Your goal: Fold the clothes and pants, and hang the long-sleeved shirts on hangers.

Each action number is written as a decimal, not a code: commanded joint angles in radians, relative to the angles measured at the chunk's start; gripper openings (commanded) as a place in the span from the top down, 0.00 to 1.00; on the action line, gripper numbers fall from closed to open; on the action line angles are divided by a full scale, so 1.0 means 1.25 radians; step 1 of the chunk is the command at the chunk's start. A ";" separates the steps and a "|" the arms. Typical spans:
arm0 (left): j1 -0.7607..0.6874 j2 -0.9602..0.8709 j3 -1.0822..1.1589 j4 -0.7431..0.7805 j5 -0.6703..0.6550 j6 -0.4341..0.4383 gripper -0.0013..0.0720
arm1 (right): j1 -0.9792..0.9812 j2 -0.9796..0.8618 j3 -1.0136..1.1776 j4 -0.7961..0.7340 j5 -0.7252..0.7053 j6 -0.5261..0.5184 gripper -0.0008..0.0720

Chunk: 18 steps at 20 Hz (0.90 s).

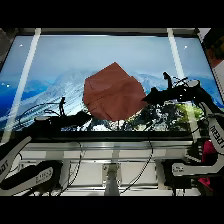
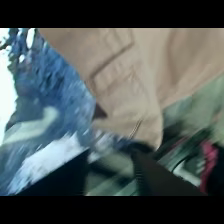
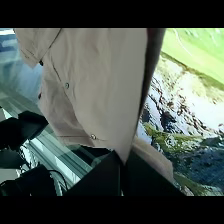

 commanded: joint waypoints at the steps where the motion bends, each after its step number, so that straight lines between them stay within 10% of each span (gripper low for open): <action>1: -0.023 -0.056 -0.043 -0.274 -0.022 0.227 0.30 | 0.000 -0.005 0.011 -0.008 0.017 -0.002 0.98; 4: -0.053 -0.086 -0.043 -0.381 -0.024 0.352 0.21 | 0.000 -0.005 0.011 -0.008 0.026 -0.004 0.98; 13: -0.142 -0.157 -0.025 -0.412 0.005 0.351 0.22 | 0.000 -0.005 0.011 0.000 0.028 -0.009 0.98; 15: -0.157 -0.156 -0.022 -0.415 -0.024 0.351 0.39 | 0.000 -0.005 0.011 0.000 0.028 -0.009 0.98; 17: -0.156 -0.156 -0.021 -0.415 -0.083 0.352 0.98 | -0.001 -0.005 0.011 0.000 0.023 -0.009 0.98; 18: -0.153 -0.156 -0.021 -0.416 -0.110 0.362 0.97 | -0.001 -0.005 0.011 -0.001 0.016 -0.009 0.98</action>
